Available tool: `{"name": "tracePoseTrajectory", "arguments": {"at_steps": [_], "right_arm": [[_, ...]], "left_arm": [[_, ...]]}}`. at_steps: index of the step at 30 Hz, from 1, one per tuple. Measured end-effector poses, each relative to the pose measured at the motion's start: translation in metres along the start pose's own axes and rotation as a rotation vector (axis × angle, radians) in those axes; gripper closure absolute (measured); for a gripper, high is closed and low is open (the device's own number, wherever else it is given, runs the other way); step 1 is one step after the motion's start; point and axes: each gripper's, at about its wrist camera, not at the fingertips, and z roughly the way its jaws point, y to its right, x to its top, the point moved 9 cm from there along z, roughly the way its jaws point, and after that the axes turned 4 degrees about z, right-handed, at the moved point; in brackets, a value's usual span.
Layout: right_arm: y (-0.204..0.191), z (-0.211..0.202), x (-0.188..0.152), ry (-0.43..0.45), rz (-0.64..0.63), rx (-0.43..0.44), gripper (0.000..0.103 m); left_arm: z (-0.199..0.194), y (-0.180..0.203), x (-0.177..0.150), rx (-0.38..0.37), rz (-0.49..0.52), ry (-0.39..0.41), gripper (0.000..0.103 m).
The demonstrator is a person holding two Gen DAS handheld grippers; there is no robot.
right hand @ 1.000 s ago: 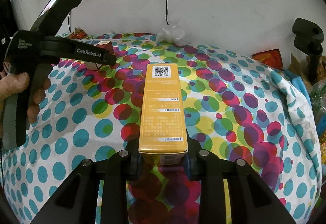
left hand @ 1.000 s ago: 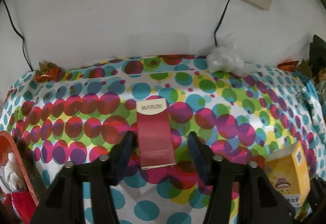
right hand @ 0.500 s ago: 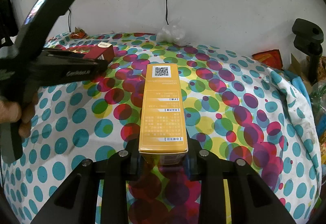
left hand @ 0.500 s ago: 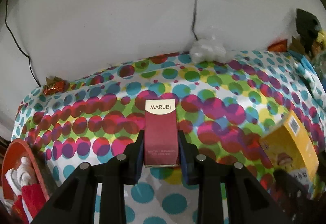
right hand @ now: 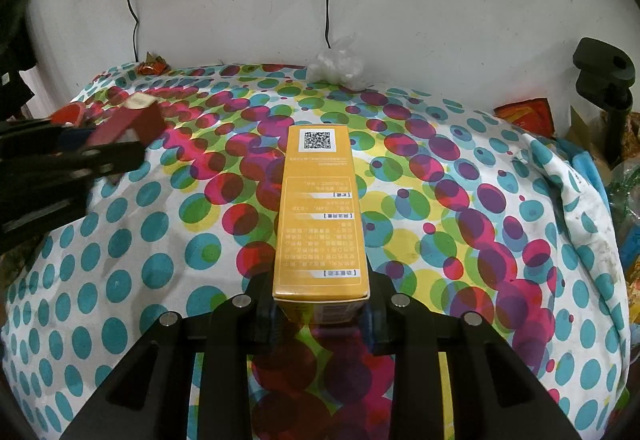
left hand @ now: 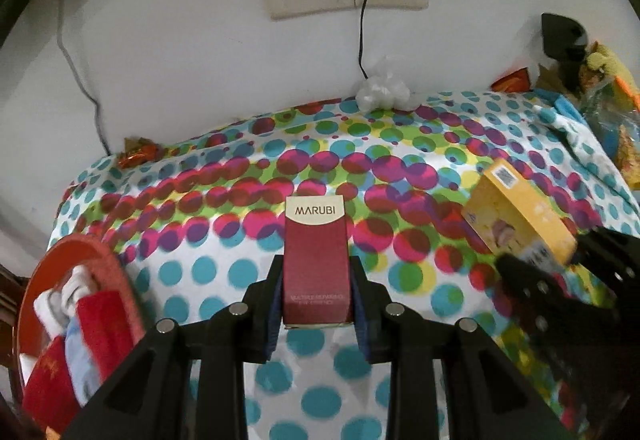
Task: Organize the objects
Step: 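Carry the MARUBI box over the red tray with the left gripper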
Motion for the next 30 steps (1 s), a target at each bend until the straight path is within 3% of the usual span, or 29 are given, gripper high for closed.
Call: {"name": "tracePoseTrajectory", "arguments": {"at_steps": [13,30], "right_arm": [[-0.002,0.001,-0.003,0.001,0.000,-0.002,0.074],[-0.002,0.001,-0.003,0.001,-0.001,-0.009,0.074]], "left_arm": [[-0.065,-0.023,-0.042,-0.005,-0.023,0.003,0.073],[-0.099,-0.125,-0.098,0.091,-0.148,-0.032,0.073]]}}
